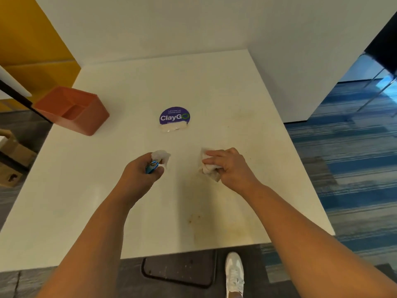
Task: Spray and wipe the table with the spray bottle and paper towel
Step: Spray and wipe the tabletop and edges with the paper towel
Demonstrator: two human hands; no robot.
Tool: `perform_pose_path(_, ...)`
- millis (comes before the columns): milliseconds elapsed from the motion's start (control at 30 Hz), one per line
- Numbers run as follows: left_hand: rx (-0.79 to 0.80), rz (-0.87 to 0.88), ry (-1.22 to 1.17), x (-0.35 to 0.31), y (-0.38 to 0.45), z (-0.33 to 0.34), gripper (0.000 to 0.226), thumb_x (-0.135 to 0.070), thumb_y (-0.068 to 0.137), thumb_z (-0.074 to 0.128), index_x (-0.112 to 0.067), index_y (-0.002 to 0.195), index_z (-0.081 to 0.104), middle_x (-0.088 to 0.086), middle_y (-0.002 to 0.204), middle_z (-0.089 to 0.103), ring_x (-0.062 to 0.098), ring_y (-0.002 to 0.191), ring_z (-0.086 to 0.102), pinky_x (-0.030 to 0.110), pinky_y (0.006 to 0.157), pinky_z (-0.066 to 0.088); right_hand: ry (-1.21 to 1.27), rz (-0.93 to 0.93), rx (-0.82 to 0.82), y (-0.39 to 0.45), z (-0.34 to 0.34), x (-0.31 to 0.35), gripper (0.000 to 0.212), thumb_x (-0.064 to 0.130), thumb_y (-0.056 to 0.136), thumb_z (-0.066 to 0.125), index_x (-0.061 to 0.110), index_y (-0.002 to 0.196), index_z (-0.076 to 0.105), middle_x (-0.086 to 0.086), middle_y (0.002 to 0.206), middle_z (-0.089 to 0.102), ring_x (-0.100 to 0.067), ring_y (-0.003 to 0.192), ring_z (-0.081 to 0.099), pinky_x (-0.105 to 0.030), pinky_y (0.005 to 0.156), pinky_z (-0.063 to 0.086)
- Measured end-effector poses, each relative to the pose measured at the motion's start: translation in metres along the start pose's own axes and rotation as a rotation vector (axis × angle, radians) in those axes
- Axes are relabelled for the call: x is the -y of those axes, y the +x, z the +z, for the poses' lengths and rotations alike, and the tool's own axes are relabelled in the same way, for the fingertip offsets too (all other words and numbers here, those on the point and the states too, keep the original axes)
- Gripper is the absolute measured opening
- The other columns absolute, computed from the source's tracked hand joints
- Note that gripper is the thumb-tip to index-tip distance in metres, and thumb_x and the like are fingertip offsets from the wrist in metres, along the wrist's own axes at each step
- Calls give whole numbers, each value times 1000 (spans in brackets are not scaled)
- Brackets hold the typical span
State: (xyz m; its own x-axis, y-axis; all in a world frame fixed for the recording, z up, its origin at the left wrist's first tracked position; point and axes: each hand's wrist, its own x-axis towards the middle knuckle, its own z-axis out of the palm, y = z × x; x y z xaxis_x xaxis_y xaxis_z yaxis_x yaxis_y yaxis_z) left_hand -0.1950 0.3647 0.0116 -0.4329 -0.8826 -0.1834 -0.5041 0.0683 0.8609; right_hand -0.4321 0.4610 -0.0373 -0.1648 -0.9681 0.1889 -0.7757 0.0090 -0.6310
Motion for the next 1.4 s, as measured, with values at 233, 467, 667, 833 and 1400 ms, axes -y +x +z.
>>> perform_pose_path(233, 29, -14, 36, -40, 69, 59, 31, -9, 94, 61, -27, 119, 64, -11, 106, 62, -2, 85, 60, 11, 74, 40, 1, 39, -92, 33, -45, -85, 45, 0, 81, 54, 31, 110, 68, 9, 129, 57, -17, 97, 42, -24, 85, 35)
perform_pose_path(467, 47, 21, 63, -74, 135, 115, 35, -12, 95, 59, -26, 128, 58, -11, 111, 61, 0, 95, 57, 11, 77, 41, -17, 21, -146, 45, -86, -151, 49, -5, 79, 56, 31, 110, 67, 21, 125, 51, -18, 100, 47, -20, 88, 34)
perform_pose_path(667, -14, 29, 101, -94, 180, 148, 37, -15, 97, 56, -23, 133, 52, -7, 121, 60, 12, 107, 57, 23, 86, 42, -32, 14, -162, 52, -98, -186, 49, -5, 76, 58, 30, 109, 68, 22, 123, 51, -15, 95, 46, -17, 85, 34)
perform_pose_path(833, 3, 41, 169, -104, 203, 167, 41, -18, 98, 54, -26, 138, 49, -5, 123, 60, 15, 108, 58, 30, 93, 47, -3, 48, -154, 61, -99, -205, 46, -1, 76, 59, 28, 111, 68, 10, 126, 58, -17, 97, 45, -19, 86, 36)
perform_pose_path(1400, 164, 117, 344, -110, 230, 205, 29, -28, 96, 48, -44, 119, 51, -10, 118, 61, 20, 103, 61, 48, 89, 51, -111, 196, -298, 71, -110, -246, 44, 1, 80, 63, 28, 114, 65, 4, 126, 60, -23, 100, 50, -38, 82, 44)
